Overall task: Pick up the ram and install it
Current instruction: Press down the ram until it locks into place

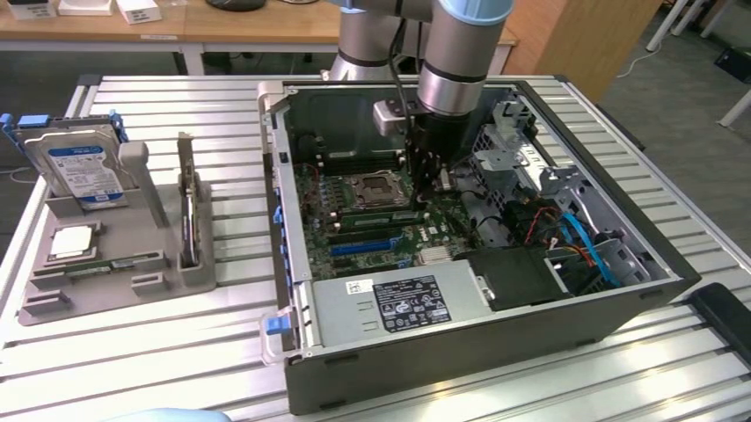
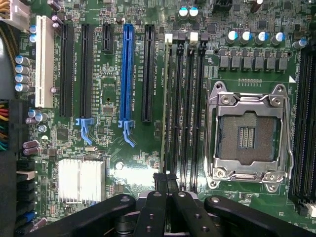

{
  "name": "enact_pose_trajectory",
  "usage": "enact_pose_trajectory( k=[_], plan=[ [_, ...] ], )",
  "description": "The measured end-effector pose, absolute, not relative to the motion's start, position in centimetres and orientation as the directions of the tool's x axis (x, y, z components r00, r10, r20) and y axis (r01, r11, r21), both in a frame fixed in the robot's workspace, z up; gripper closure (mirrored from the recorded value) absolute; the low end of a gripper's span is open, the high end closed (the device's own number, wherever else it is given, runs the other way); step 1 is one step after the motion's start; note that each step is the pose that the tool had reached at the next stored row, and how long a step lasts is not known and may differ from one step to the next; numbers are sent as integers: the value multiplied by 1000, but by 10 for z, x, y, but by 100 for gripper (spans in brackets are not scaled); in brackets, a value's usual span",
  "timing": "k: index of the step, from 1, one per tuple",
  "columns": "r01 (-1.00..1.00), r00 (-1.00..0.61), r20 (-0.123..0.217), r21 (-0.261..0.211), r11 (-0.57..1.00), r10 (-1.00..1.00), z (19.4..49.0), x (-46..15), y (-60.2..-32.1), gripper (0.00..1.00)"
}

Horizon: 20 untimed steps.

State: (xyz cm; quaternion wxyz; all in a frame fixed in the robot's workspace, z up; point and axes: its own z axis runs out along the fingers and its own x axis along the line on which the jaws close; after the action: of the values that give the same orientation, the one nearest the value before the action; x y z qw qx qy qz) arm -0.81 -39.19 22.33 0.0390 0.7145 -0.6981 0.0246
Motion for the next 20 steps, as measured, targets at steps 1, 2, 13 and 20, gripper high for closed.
enact_pose_trajectory(
  k=[1, 2, 13, 20],
  plan=[
    [-1000, 24, 89, 22, -22, -996, 224, -8, -392, 90],
    [-999, 24, 88, 23, -22, -996, 224, -8, -392, 90],
    [-999, 24, 84, 23, -22, -996, 227, -34, -392, 90],
    [-999, 24, 84, 23, -22, -996, 227, -59, -392, 90]
  ],
)
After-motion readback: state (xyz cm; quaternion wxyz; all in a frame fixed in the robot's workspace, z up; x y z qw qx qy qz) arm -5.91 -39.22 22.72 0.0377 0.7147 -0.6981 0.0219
